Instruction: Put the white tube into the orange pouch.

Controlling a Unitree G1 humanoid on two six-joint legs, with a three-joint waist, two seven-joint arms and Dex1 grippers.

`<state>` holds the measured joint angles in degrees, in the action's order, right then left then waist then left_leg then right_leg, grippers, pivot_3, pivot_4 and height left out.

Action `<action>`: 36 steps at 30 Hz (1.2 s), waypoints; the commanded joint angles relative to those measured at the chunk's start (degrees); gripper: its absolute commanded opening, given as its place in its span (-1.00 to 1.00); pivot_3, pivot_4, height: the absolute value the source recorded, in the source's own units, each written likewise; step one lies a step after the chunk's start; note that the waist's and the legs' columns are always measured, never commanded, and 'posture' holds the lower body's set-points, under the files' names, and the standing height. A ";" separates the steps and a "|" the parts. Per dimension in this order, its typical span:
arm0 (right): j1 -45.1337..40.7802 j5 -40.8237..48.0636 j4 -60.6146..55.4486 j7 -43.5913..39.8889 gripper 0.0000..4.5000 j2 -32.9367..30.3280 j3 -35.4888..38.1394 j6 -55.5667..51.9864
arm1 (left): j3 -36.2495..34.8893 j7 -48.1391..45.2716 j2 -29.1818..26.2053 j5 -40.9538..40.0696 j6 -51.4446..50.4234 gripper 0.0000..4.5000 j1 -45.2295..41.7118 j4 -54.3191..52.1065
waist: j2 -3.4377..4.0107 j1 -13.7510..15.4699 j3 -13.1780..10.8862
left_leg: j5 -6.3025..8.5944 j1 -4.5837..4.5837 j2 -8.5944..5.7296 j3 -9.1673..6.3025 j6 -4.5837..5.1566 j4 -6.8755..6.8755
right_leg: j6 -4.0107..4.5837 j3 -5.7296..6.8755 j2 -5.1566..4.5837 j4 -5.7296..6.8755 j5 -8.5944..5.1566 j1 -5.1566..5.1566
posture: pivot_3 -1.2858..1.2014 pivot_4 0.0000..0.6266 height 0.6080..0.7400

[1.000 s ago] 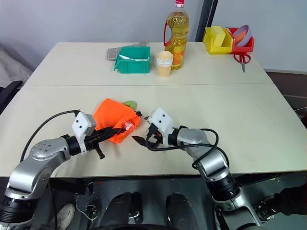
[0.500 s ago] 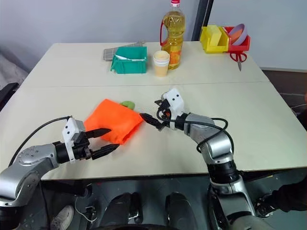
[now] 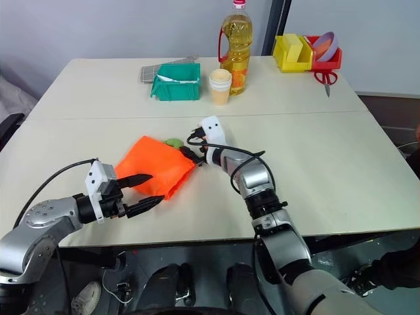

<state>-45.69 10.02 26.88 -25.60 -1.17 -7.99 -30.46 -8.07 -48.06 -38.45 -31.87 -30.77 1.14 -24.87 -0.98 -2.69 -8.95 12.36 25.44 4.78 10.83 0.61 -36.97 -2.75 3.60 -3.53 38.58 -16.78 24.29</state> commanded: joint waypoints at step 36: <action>11.82 0.38 -34.40 -8.13 0.54 -8.98 -3.35 -14.43 | -1.00 2.14 0.39 0.47 2.66 0.78 1.81 -1.46 | 0.01 -0.01 -0.01 | 0.16 0.00 0.00 -0.03 -0.10 0.17 | 0.21 -0.04 -0.08 -0.10 -0.10 0.09 | 0.03 -0.52 1.00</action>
<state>-32.33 8.97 -4.88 -34.79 -10.47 -13.84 -44.28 -7.74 -46.00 -38.04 -31.23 -29.44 2.69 -24.77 -0.97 -2.70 -8.96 12.53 25.44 4.78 10.80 0.53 -36.79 -2.53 3.56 -3.61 38.47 -16.88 24.39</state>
